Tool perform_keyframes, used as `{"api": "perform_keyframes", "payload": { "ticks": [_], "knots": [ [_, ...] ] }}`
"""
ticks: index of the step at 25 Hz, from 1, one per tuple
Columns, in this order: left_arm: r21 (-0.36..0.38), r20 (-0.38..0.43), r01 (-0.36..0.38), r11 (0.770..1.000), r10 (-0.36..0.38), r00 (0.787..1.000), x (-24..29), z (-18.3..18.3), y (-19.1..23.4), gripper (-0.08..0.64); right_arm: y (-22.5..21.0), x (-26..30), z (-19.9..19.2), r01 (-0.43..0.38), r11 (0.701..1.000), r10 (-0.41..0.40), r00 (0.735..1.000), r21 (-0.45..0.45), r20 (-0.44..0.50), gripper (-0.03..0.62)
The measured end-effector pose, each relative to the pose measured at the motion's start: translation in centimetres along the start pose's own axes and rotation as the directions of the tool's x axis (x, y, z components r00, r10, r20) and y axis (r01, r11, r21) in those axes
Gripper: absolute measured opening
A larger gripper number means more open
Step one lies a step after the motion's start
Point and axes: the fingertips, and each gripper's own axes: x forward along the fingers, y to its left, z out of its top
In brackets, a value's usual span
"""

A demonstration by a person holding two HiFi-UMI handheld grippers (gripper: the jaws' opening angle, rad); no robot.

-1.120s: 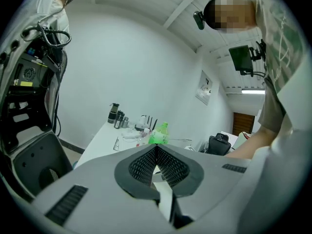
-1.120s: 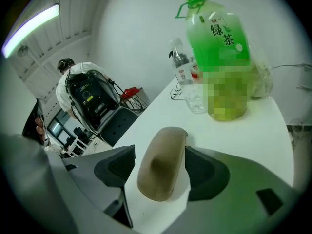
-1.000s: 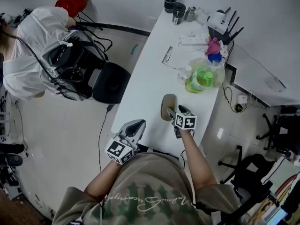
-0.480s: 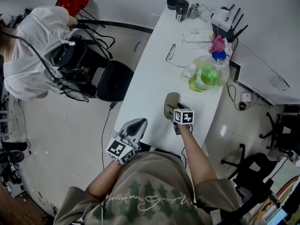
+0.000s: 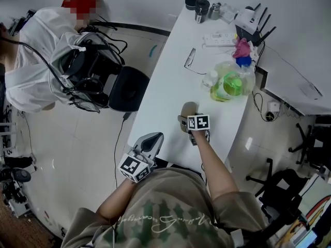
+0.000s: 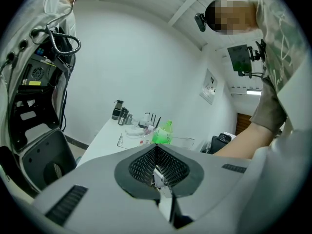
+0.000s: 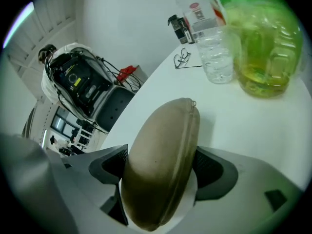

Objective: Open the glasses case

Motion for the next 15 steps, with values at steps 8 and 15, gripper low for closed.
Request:
{"api": "perform_keyframes", "payload": {
  "ticks": [8,15],
  "knots": [
    [-0.002,-0.007,-0.015,1.000,0.015,1.000,0.2,0.1,0.8,0.005,2.1,1.7,0.5,0.066,0.993,-0.068,0.998,-0.097,-0.010,0.390],
    [-0.016,-0.014,-0.036,0.999,0.036,0.999,-1.0,-0.2,1.5,0.005,2.6,0.2,0.7,-0.008,0.998,0.012,0.998,-0.066,0.061,0.345]
  ]
}}
